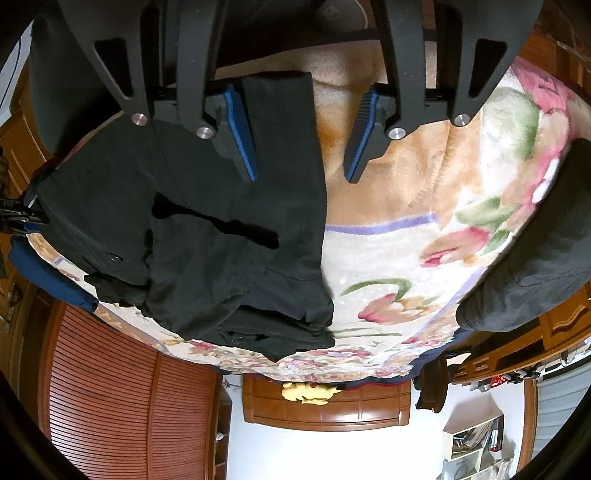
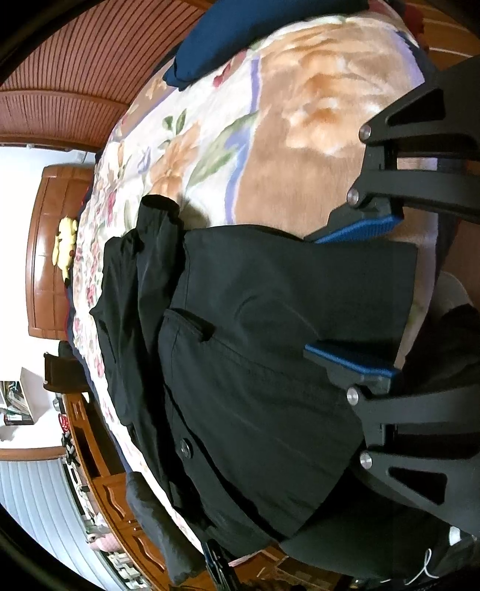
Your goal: Fold large clothes
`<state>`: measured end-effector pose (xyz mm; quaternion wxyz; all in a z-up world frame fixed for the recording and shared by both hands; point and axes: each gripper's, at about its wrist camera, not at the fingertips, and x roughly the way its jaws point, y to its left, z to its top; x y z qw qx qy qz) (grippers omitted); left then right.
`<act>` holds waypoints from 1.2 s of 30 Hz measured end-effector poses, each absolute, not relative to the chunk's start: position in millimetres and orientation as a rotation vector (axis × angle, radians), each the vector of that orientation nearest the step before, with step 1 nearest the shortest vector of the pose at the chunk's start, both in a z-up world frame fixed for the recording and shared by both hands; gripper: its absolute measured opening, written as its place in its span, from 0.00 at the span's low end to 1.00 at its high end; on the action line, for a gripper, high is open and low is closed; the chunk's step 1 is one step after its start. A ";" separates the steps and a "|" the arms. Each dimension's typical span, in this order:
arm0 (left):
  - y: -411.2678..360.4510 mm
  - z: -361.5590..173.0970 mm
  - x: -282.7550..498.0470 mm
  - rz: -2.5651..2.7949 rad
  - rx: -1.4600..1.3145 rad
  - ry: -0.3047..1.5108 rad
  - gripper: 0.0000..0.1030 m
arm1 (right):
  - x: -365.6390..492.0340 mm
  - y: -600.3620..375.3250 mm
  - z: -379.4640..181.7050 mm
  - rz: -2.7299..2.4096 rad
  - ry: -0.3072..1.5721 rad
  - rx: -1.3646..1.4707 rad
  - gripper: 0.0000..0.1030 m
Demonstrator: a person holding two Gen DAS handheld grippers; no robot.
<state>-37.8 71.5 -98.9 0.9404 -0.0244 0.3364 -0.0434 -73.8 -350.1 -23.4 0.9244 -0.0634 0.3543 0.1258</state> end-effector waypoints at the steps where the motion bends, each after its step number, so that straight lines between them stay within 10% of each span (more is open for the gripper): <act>1: 71.8 -99.1 -39.1 -0.090 -0.056 0.685 0.47 | -74.7 -348.5 -22.8 0.256 0.725 -0.136 0.46; 8: 70.2 -102.8 -51.7 -0.128 -0.102 0.675 0.31 | -74.7 -345.5 -23.8 0.257 0.719 -0.144 0.37; 12: 64.1 -93.6 -51.4 -0.168 -0.079 0.675 0.06 | -76.6 -346.5 -17.8 0.235 0.671 -0.139 0.12; 36: 73.5 90.9 -96.8 -0.177 -0.036 0.270 0.05 | -133.0 -371.3 115.1 0.256 0.295 -0.089 0.08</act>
